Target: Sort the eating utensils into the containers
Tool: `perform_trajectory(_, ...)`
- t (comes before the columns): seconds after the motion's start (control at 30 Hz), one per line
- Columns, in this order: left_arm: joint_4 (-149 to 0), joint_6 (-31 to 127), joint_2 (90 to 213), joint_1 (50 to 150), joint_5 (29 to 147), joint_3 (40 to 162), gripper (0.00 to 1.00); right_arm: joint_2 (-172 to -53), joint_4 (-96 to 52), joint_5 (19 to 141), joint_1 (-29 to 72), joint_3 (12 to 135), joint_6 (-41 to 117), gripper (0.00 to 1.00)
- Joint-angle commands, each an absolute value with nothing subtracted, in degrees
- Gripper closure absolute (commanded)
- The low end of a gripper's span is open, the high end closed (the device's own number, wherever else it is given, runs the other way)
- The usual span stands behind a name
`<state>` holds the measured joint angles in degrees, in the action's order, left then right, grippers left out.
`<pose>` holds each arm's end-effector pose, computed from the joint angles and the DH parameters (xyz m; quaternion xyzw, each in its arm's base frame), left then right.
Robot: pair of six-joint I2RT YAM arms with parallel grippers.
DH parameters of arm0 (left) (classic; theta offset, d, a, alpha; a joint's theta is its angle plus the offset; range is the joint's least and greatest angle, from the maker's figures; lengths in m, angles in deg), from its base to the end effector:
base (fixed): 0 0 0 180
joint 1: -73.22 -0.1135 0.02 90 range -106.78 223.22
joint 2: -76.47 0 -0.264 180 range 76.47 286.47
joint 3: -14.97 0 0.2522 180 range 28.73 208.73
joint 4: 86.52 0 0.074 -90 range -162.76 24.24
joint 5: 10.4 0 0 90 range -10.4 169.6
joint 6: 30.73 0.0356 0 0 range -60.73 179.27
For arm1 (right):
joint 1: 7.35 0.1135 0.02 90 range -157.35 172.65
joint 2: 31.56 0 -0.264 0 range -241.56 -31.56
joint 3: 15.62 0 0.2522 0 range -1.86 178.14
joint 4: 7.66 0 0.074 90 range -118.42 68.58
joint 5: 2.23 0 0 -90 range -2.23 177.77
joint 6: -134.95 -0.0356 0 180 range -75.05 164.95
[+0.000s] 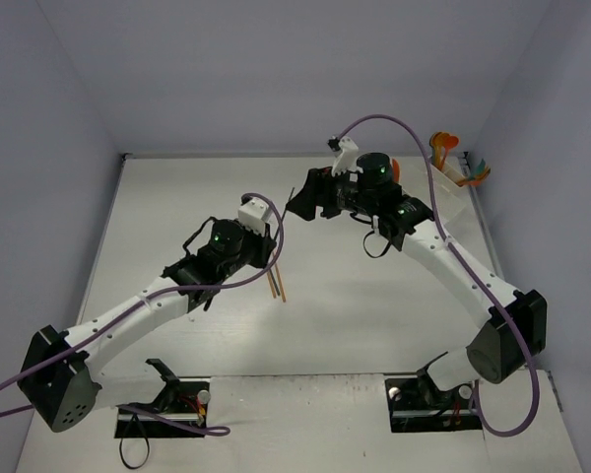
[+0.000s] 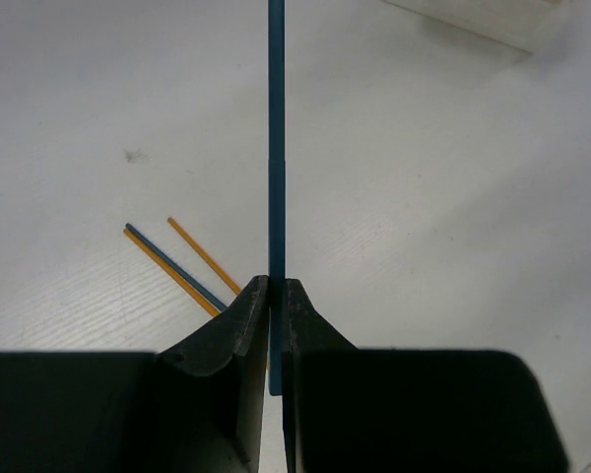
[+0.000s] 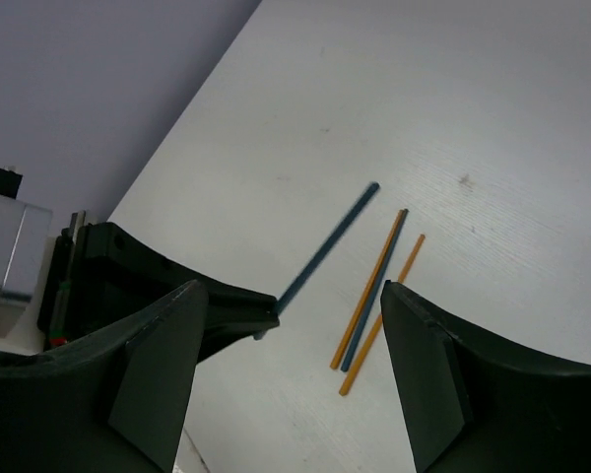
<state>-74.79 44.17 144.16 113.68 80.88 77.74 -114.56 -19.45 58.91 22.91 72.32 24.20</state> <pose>0.2095 -0.1797 0.3047 0.1825 0.7810 -0.2863 0.5242 0.2881 0.1879 0.3847 -0.2249 0.7083 0.4450 0.4998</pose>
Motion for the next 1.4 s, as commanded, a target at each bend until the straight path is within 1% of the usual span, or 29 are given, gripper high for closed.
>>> perform_trajectory(0.0, -81.0, 50.6, 141.4, 114.4, 86.9, 80.0, 1.0, -116.0, -14.5, 56.3, 23.9, 75.9, 21.7, 0.33)
perform_trajectory(0.2, -81.2, 51.4, 140.5, 115.3, 87.9, 80.3, 1.0, -117.6, -14.0, 57.0, 24.5, 76.2, 21.2, 0.38)
perform_trajectory(0.3, -81.1, 51.7, 140.5, 115.5, 87.9, 80.4, 1.0, -117.6, -13.7, 57.9, 24.5, 75.7, 21.0, 0.43)
perform_trajectory(0.4, -81.1, 51.6, 140.7, 115.6, 88.0, 80.4, 1.0, -117.1, -13.6, 58.4, 24.6, 75.5, 21.1, 0.61)
perform_trajectory(0.47, -81.1, 51.4, 141.0, 115.7, 88.0, 80.3, 1.0, -116.7, -13.5, 59.1, 24.6, 75.3, 21.2, 0.76)
perform_trajectory(0.5, -81.1, 51.2, 141.1, 115.7, 87.9, 80.2, 1.0, -116.2, -13.4, 59.8, 24.6, 75.0, 21.5, 0.85)
perform_trajectory(0.57, -81.1, 50.9, 141.5, 115.7, 87.4, 80.2, 1.0, -115.3, -13.6, 60.6, 24.6, 74.5, 22.1, 0.93)
perform_trajectory(0.63, -81.1, 50.2, 141.9, 115.6, 86.7, 80.1, 0.99, -114.5, -13.6, 61.4, 24.6, 74.0, 22.6, 0.98)
perform_trajectory(0.67, -81.1, 49.8, 142.0, 115.6, 86.2, 80.1, 0.94, -114.1, -13.6, 61.9, 24.6, 73.7, 22.8, 1.0)
perform_trajectory(0.7, -81.1, 49.5, 142.2, 115.6, 85.7, 80.2, 0.85, -113.7, -13.6, 62.7, 24.5, 73.4, 23.0, 1.0)
perform_trajectory(0.8, -81.1, 48.2, 142.7, 115.6, 84.2, 80.2, 0.53, -112.0, -13.7, 65.8, 24.1, 72.4, 23.8, 1.0)
perform_trajectory(0.83, -81.1, 47.9, 143.0, 115.6, 83.3, 80.2, 0.49, -111.2, -13.7, 67.4, 23.6, 71.9, 24.2, 1.0)
perform_trajectory(0.9, -81.0, 46.4, 143.3, 115.6, 81.3, 79.9, 0.38, -109.7, -13.6, 69.8, 22.2, 71.2, 24.9, 1.0)
perform_trajectory(0.93, -80.9, 45.3, 143.4, 115.5, 80.2, 79.5, 0.36, -108.7, -13.6, 71.2, 20.9, 70.7, 25.0, 1.0)
perform_trajectory(1.0, -80.7, 42.6, 143.8, 115.4, 77.8, 78.8, 0.33, -106.6, -13.6, 73.4, 17.5, 69.8, 25.3, 1.0)
perform_trajectory(1.17, -76.1, 33.5, 145.1, 114.8, 71.8, 77.9, 0.32, -102.8, -13.2, 78.7, 5.9, 67.9, 26.8, 1.0)
perform_trajectory(1.37, -72.9, 26.2, 146.1, 113.2, 69.1, 76.2, 0.3, -101.7, -12.3, 81.8, -6.3, 67.0, 26.8, 1.0)
